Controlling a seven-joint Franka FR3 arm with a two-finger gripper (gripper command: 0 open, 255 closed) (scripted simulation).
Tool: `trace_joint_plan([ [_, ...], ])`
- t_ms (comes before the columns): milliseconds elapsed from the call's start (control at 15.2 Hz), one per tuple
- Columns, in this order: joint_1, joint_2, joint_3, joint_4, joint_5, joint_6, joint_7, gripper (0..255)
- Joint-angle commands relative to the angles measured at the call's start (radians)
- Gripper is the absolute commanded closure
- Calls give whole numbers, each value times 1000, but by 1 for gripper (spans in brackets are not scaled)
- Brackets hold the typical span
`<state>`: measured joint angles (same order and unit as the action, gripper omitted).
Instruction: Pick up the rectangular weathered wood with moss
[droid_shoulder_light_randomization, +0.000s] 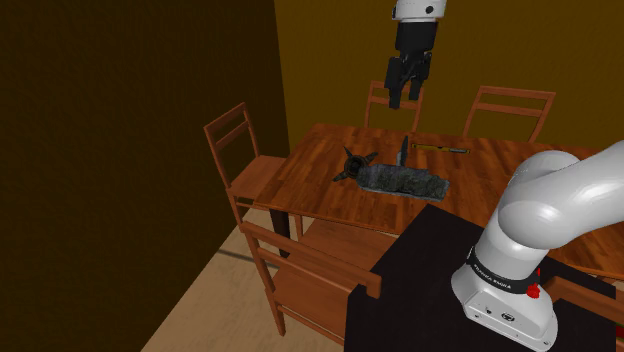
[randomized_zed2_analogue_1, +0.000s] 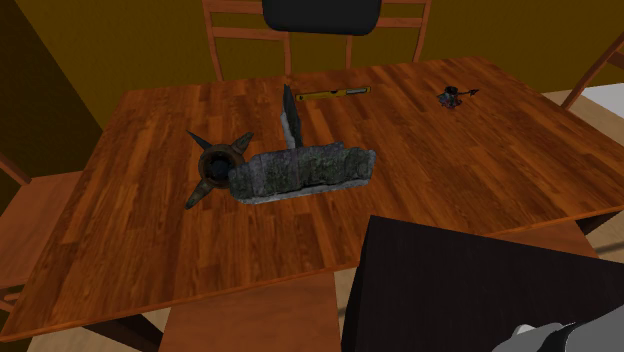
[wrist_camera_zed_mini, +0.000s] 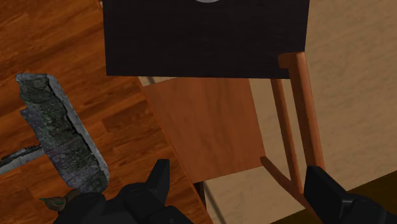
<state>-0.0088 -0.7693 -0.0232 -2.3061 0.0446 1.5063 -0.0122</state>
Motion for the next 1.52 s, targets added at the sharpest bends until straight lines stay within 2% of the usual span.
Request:
trace_joint_plan([
  [0, 0, 0, 0, 0, 0, 0, 0, 0],
  [396, -24, 14, -122, -118, -73, 136, -164, 0],
  [726, -43, 75, -231, -177, -127, 263, -301, 0],
  [1122, -51, 210, -368, -198, -165, 425, -471, 0],
  [1452, -36, 371, -486, -172, -150, 559, -630, 0],
])
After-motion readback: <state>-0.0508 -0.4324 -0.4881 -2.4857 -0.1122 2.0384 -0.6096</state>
